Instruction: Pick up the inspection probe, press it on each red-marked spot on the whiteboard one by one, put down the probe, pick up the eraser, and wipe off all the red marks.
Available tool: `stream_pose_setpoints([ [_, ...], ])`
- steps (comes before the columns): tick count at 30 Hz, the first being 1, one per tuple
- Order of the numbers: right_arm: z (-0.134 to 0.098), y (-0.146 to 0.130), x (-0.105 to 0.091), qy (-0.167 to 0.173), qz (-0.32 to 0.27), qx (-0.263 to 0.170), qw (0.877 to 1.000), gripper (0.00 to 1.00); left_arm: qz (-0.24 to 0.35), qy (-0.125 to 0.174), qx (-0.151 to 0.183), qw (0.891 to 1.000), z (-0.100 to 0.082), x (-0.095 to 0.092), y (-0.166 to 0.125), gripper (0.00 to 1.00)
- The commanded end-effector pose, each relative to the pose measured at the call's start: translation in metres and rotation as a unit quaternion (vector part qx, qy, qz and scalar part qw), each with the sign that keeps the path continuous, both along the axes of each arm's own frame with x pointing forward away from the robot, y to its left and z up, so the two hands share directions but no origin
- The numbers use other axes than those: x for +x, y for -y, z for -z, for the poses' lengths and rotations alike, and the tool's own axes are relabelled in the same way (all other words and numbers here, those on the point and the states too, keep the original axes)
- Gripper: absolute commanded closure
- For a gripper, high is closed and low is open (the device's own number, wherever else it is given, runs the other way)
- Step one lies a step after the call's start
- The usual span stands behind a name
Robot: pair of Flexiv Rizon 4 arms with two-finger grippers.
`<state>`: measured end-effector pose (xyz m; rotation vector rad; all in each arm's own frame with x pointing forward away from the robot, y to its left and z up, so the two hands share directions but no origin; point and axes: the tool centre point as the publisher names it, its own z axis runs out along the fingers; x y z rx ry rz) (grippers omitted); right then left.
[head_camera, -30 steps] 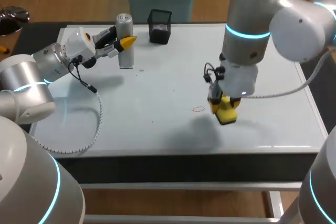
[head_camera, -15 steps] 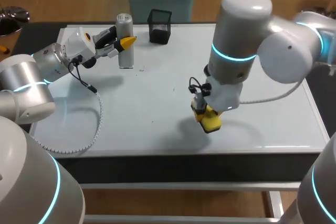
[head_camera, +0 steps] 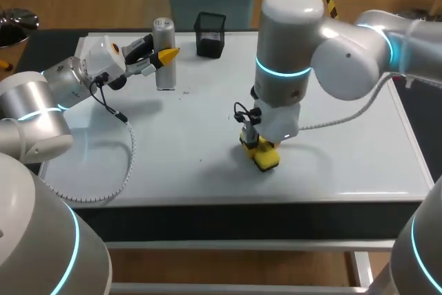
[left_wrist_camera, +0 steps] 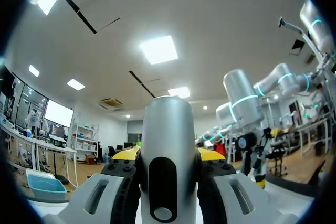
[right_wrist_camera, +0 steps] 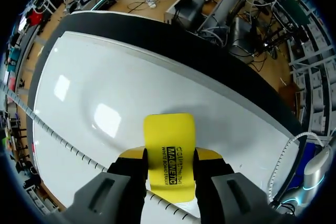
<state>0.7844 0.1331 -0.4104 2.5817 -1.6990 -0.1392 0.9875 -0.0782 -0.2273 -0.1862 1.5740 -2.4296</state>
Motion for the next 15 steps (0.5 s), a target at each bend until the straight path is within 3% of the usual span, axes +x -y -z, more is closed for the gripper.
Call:
stream_pose_setpoints([
  [1,0.002,-0.006,0.007,-0.007,-0.003,-0.010,1.000,1.00,0.001,0.000,0.000,1.000,-0.001,0.000,-0.001,1.00],
  [15,0.020,0.014,0.026,-0.027,0.013,-0.028,0.999,1.00,0.001,0.000,0.000,1.000,-0.001,0.000,-0.001,1.00],
])
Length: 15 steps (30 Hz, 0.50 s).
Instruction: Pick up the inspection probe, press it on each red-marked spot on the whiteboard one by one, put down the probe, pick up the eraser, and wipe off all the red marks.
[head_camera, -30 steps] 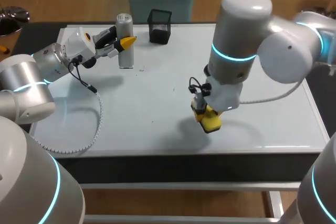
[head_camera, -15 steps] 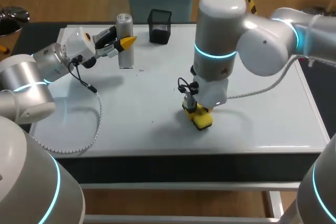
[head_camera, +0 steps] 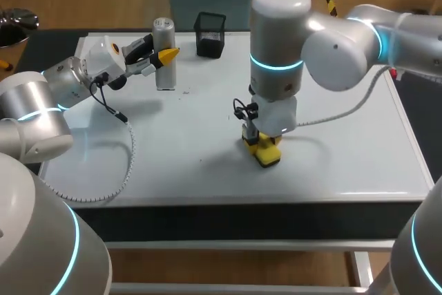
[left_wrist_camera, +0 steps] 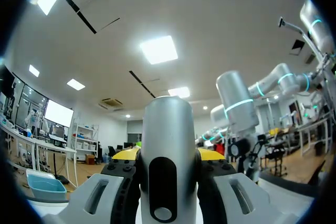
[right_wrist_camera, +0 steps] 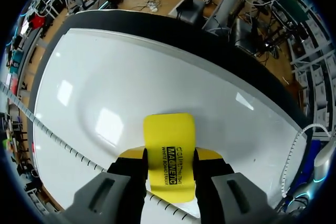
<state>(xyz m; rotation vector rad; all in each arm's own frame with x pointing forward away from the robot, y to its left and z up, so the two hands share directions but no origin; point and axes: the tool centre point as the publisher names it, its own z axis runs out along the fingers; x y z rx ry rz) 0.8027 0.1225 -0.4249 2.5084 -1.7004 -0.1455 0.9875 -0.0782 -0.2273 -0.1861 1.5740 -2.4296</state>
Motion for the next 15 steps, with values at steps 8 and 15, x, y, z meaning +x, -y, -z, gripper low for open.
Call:
stream_pose_setpoints([
  [8,0.013,0.018,0.018,-0.013,0.024,-0.012,1.000,1.00,0.001,0.000,0.000,1.000,-0.001,0.000,-0.001,1.00],
  [15,0.014,0.036,0.030,-0.010,0.049,-0.016,0.999,1.00,0.001,0.000,0.000,1.000,-0.001,0.000,-0.001,1.00],
])
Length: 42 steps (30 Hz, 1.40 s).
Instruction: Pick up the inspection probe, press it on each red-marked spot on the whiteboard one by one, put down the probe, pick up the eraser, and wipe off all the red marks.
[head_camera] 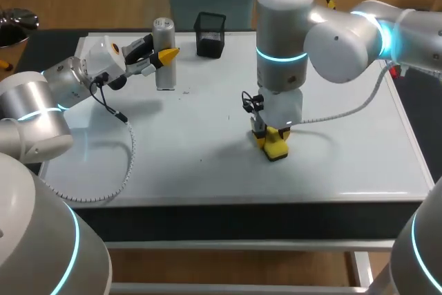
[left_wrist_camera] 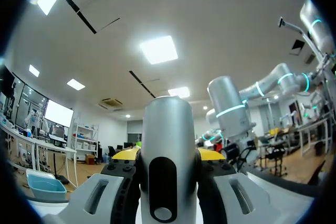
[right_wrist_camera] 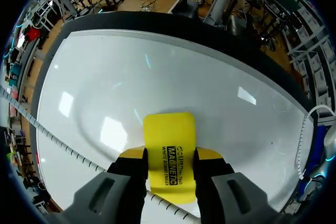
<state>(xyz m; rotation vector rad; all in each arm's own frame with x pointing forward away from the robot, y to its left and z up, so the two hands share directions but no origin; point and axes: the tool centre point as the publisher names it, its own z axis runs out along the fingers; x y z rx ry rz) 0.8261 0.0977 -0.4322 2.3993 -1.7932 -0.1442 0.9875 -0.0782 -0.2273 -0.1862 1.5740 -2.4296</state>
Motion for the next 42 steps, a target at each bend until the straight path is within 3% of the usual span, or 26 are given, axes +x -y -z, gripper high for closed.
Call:
stream_pose_setpoints([
  [1,0.007,0.013,0.008,-0.001,0.006,0.001,1.000,1.00,0.001,0.000,0.000,1.000,-0.001,0.000,-0.001,1.00],
  [13,0.000,0.032,0.017,0.012,0.047,0.001,0.999,1.00,0.001,0.000,0.000,1.000,-0.001,0.000,-0.001,1.00],
  [17,-0.025,0.033,0.018,0.031,0.090,0.023,0.995,1.00,0.001,0.000,0.000,1.000,-0.001,0.000,-0.001,1.00],
  [24,-0.060,0.010,0.015,0.054,0.089,0.044,0.994,1.00,0.001,0.000,0.000,1.000,-0.001,0.000,-0.001,1.00],
  [30,-0.057,-0.010,0.013,0.051,0.088,0.051,0.994,1.00,0.001,0.000,0.000,1.000,-0.001,0.000,-0.001,1.00],
  [42,-0.030,-0.036,0.008,0.046,0.135,0.061,0.988,1.00,0.001,0.000,0.000,1.000,-0.001,0.000,-0.001,1.00],
])
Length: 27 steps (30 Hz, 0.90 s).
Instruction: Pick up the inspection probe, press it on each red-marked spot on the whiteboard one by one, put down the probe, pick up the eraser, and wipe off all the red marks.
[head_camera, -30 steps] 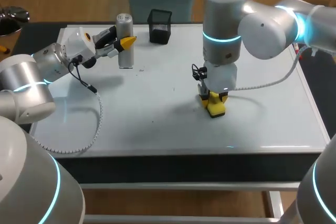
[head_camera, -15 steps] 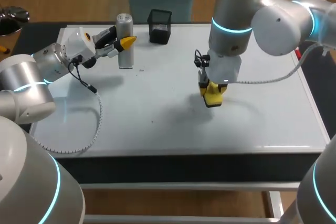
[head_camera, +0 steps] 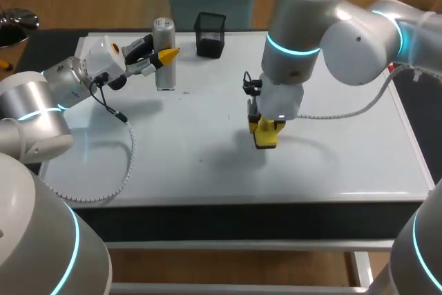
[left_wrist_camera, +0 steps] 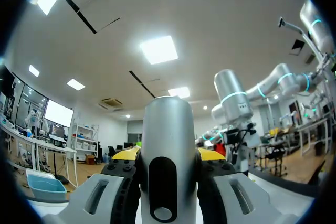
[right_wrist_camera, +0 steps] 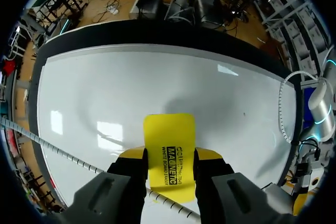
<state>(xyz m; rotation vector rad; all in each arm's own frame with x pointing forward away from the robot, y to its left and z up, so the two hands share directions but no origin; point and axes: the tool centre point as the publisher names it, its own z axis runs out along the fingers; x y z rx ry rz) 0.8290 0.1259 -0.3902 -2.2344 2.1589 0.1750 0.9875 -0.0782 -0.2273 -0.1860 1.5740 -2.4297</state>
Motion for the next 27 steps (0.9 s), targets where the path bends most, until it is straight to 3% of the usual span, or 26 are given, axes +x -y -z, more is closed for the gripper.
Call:
stream_pose_setpoints([
  [1,0.013,-0.008,0.006,-0.003,0.007,-0.003,1.000,1.00,0.001,0.000,0.000,1.000,-0.001,0.000,-0.001,1.00],
  [11,0.026,-0.018,0.012,-0.017,0.018,-0.012,1.000,1.00,0.001,0.000,0.000,1.000,-0.001,0.000,-0.001,1.00],
  [27,0.046,-0.024,0.005,-0.032,0.012,-0.018,0.999,1.00,0.001,0.000,0.000,1.000,-0.001,0.000,-0.001,1.00],
])
